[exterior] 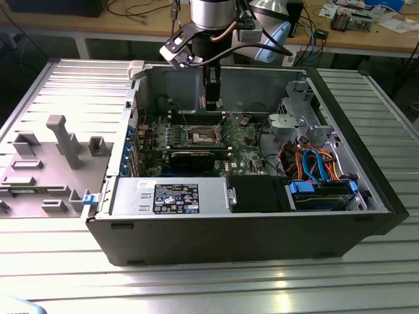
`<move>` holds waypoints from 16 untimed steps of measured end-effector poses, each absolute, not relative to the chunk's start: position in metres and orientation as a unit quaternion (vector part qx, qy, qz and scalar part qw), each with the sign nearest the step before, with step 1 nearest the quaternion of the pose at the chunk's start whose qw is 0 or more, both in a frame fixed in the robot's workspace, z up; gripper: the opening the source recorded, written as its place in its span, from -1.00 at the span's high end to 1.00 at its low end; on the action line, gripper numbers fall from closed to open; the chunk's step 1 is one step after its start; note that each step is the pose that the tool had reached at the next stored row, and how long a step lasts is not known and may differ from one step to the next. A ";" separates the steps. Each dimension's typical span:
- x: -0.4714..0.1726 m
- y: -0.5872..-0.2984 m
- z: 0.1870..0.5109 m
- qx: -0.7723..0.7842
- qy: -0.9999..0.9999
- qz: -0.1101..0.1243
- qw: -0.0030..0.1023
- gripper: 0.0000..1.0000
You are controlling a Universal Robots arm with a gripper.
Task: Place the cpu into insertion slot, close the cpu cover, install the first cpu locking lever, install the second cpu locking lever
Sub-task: 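Place the cpu into insertion slot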
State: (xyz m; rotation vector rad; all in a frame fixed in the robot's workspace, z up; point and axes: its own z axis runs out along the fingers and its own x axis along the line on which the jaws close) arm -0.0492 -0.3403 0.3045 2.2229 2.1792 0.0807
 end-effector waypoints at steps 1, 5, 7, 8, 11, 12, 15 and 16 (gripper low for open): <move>-0.049 -0.340 0.304 0.717 0.696 0.026 0.014 -0.09; -0.049 -0.340 0.304 0.732 0.681 0.025 0.015 -0.09; -0.049 -0.340 0.304 0.719 0.695 0.026 0.014 -0.09; -0.049 -0.340 0.304 0.706 0.707 0.026 0.014 -0.09; -0.049 -0.340 0.303 0.695 0.718 0.026 0.013 -0.09; -0.049 -0.340 0.303 0.695 0.718 0.026 0.013 -0.09; -0.049 -0.340 0.304 0.695 0.718 0.026 0.013 -0.09; -0.050 -0.340 0.303 0.695 0.718 0.026 0.013 -0.09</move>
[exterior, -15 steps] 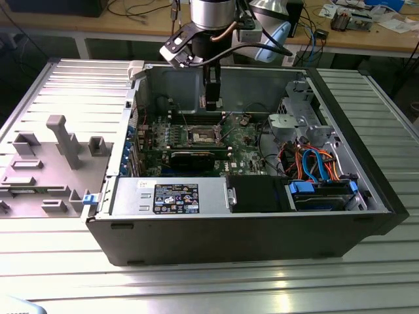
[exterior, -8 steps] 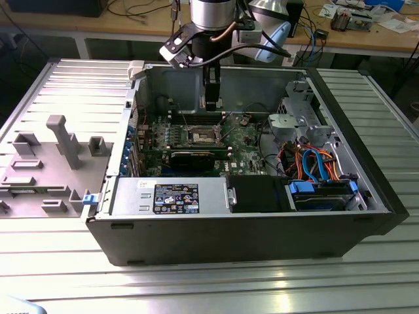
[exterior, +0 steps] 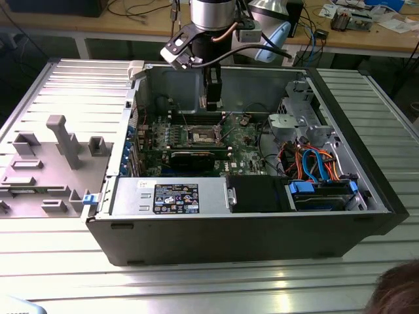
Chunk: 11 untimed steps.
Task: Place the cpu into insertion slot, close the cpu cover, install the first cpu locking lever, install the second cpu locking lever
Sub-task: 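Place the cpu into insertion slot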
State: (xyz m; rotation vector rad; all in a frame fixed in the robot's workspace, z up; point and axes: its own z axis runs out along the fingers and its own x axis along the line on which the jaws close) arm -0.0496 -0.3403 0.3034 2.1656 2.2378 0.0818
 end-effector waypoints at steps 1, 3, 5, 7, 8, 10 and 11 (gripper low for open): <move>-0.050 -0.340 0.303 0.695 0.718 0.026 0.013 -0.09; -0.051 -0.340 0.303 0.695 0.718 0.026 0.013 -0.09; -0.052 -0.340 0.302 0.695 0.718 0.026 0.013 -0.09; -0.053 -0.340 0.302 0.695 0.718 0.026 0.013 -0.09; -0.053 -0.340 0.301 0.695 0.718 0.026 0.013 -0.09; -0.054 -0.340 0.301 0.695 0.718 0.026 0.013 -0.09; -0.054 -0.340 0.301 0.695 0.718 0.026 0.013 -0.09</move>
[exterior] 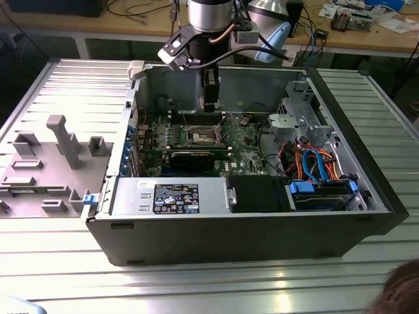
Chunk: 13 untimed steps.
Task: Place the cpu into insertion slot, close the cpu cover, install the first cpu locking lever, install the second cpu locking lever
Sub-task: 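Place the cpu into insertion slot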
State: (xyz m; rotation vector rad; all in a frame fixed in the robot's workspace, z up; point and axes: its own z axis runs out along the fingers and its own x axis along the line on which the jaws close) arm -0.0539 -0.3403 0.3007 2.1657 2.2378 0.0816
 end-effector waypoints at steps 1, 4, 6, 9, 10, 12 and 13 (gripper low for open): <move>-0.054 -0.340 0.300 0.695 0.718 0.026 0.013 -0.09; -0.056 -0.340 0.300 0.695 0.718 0.026 0.013 -0.09; -0.056 -0.340 0.299 0.695 0.718 0.026 0.013 -0.09; -0.057 -0.340 0.299 0.695 0.718 0.026 0.013 -0.09; -0.058 -0.340 0.298 0.695 0.718 0.026 0.013 -0.09; -0.059 -0.340 0.298 0.695 0.718 0.026 0.013 -0.09; -0.059 -0.340 0.298 0.695 0.718 0.026 0.013 -0.09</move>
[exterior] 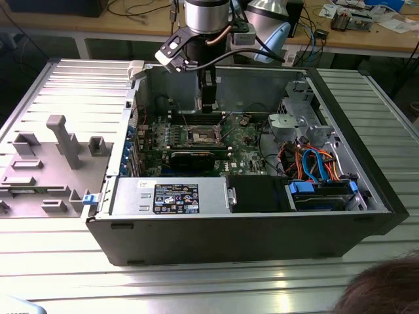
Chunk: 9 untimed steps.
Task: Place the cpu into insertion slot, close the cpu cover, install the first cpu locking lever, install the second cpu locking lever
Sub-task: 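Place the cpu into insertion slot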
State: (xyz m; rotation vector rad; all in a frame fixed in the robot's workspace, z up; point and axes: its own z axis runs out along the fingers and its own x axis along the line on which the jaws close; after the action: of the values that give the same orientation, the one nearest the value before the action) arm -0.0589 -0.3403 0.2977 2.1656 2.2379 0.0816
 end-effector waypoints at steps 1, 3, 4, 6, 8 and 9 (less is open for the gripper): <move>-0.059 -0.340 0.297 0.695 0.718 0.026 0.013 -0.09; -0.060 -0.340 0.297 0.695 0.718 0.026 0.013 -0.09; -0.060 -0.340 0.297 0.695 0.718 0.026 0.013 -0.09; -0.061 -0.340 0.297 0.695 0.718 0.026 0.013 -0.09; -0.061 -0.340 0.296 0.695 0.718 0.026 0.013 -0.09; -0.062 -0.340 0.296 0.695 0.718 0.026 0.013 -0.09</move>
State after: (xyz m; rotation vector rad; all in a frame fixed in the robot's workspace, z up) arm -0.0615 -0.3403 0.2962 2.1657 2.2379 0.0817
